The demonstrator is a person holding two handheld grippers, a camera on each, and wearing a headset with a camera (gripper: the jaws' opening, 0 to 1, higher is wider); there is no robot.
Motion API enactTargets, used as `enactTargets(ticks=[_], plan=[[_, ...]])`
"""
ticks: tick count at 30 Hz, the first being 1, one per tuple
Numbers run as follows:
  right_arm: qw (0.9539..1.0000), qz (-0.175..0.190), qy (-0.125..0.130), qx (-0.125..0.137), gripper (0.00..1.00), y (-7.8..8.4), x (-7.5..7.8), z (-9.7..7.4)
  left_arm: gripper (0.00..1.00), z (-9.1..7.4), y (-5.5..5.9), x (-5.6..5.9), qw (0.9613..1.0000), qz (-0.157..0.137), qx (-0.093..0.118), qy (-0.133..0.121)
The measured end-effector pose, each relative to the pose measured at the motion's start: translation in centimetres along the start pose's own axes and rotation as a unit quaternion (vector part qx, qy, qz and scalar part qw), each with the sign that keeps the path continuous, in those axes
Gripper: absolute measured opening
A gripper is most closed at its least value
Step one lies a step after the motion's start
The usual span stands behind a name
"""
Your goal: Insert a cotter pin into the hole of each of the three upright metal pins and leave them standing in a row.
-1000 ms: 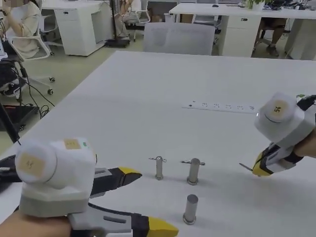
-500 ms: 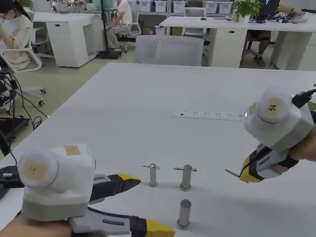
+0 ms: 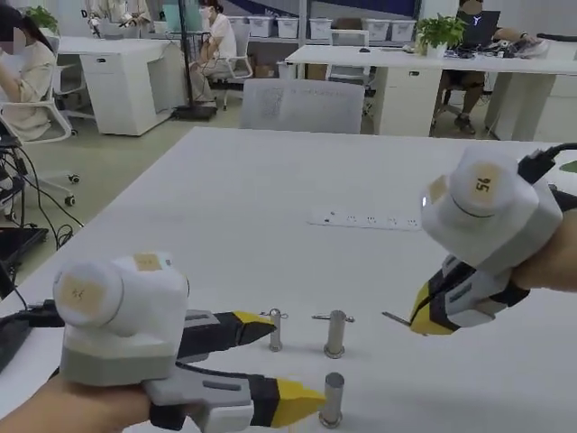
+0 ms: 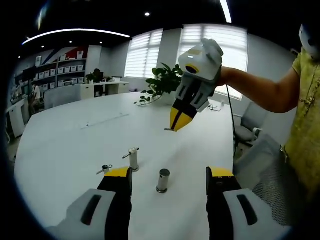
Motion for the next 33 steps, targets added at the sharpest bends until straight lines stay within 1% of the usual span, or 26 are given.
enactTargets(ticks=[3, 5, 8, 13, 16, 25, 28, 33], plan=[[1.0000, -0.007, -0.005, 0.000, 0.02, -0.4, -0.5, 0.0, 0.51, 0.5, -0.6, -0.3, 1.0000, 0.006, 0.004, 0.003], [0.9999, -0.012, -0.007, 0.001, 0.02, -0.7, -0.7, -0.1, 0.50, 0.8, -1.0, -0.4, 0.9999, 0.007, 0.007, 0.004], [0.9997, -0.020, -0.012, 0.003, 0.02, -1.2, -1.2, -0.3, 0.43, 1.6, -1.5, -0.7, 0.9999, 0.009, 0.010, 0.009], [0.9993, -0.032, -0.018, 0.003, 0.02, -1.7, -1.5, -0.1, 0.38, 2.7, -2.4, -0.6, 0.9996, 0.009, 0.016, 0.021], [0.9991, -0.037, -0.022, 0.004, 0.02, -1.9, -1.5, 0.0, 0.34, 3.1, -2.5, -0.9, 0.9996, 0.008, 0.014, 0.022], [0.9982, -0.053, -0.029, 0.003, 0.02, -2.4, -2.1, 0.3, 0.27, 4.1, -2.7, -1.1, 0.9995, 0.000, 0.013, 0.028], [0.9978, -0.058, -0.030, 0.004, 0.02, -2.7, -2.2, 0.3, 0.25, 4.3, -2.7, -1.1, 0.9994, -0.001, 0.012, 0.031], [0.9974, -0.064, -0.031, 0.006, 0.02, -2.9, -2.5, 0.4, 0.19, 4.7, -2.9, -0.9, 0.9993, 0.004, 0.010, 0.037]])
Point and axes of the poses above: the centre of the closed fingertips' face, and the gripper's own axes: z roughly forward along the fingers, x roughly to its right, y roughly out of its underside, the point moved 7 cm from there along -z, roughly backward along the fingers, and after that the axes turned 14 degrees about z, right-handed, at the moved point
